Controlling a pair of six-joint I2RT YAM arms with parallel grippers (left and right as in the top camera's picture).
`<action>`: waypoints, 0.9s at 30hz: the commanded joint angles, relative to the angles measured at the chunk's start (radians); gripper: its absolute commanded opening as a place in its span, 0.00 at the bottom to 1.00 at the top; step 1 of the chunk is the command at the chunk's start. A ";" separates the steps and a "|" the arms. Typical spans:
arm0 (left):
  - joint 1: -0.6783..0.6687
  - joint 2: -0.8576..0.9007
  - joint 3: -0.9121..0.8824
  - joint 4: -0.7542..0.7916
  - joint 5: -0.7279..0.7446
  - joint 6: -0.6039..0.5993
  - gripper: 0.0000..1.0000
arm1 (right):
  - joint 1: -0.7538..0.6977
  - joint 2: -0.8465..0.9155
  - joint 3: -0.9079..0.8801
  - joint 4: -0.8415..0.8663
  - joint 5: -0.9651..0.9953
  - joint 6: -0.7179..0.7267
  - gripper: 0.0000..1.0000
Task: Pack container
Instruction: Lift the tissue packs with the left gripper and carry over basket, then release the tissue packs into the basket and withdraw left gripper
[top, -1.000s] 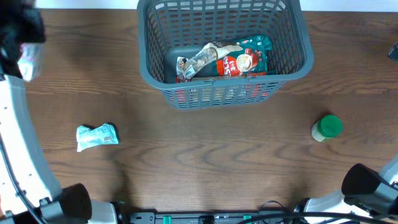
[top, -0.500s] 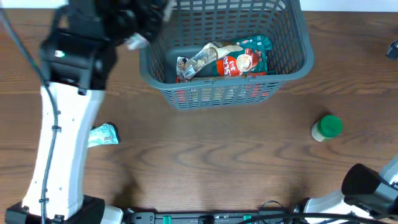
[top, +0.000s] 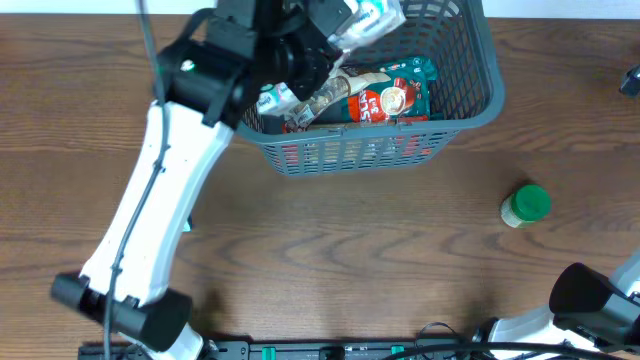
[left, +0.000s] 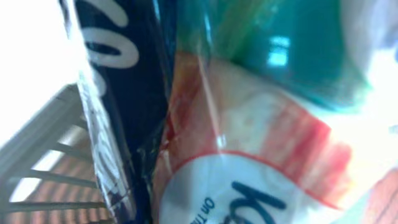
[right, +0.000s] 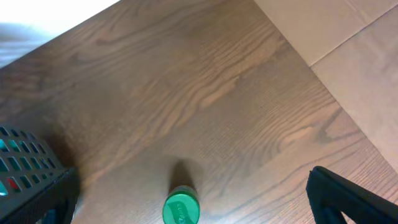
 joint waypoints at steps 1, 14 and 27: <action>-0.024 0.041 0.021 0.003 0.005 0.010 0.06 | -0.004 0.002 0.005 -0.003 -0.007 0.013 0.99; -0.048 0.069 0.022 0.018 0.005 0.009 0.99 | -0.004 0.002 0.005 -0.002 -0.007 0.013 0.99; 0.058 -0.104 0.022 -0.144 -0.469 -0.303 0.98 | -0.004 0.003 0.005 -0.003 -0.007 0.013 0.99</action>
